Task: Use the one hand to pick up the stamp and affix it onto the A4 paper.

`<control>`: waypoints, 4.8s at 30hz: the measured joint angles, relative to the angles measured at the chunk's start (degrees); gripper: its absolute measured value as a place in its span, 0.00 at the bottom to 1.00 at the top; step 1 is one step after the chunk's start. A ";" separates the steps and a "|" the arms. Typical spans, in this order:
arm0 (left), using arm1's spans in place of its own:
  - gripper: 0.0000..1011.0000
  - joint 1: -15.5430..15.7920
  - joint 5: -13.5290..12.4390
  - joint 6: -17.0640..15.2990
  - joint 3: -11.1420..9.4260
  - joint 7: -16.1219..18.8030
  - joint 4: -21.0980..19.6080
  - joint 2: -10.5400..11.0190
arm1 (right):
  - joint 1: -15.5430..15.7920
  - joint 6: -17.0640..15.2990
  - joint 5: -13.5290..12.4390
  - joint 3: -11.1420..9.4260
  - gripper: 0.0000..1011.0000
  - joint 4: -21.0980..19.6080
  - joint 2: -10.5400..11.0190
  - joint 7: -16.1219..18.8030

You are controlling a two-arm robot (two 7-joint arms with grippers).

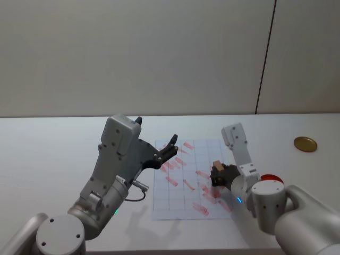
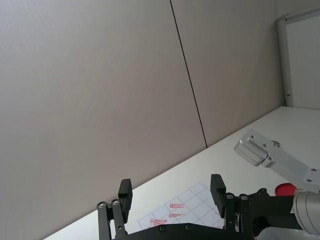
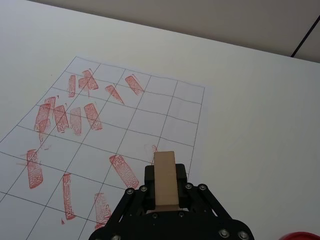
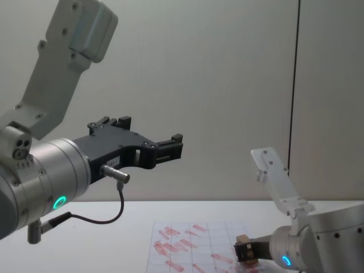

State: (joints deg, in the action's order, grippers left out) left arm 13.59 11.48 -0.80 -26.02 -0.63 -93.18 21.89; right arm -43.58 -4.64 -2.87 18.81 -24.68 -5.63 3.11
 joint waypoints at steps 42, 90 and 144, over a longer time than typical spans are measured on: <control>0.98 0.00 0.00 0.00 0.00 0.00 0.00 0.00 | -8.92 6.02 -1.19 -2.91 0.22 19.28 -3.44 0.03; 0.98 0.00 0.00 0.00 0.00 0.00 0.00 0.00 | 11.81 -10.07 0.37 -4.82 0.22 -32.22 3.49 -4.89; 0.98 0.00 0.00 0.00 0.00 0.00 0.00 0.00 | 13.66 -21.63 -0.73 -9.69 0.30 -28.67 6.62 -6.06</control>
State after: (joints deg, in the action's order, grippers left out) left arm 13.59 11.48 -0.79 -26.02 -0.63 -93.18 21.89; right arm -29.93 -26.27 -3.60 9.12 -53.35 0.99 -2.96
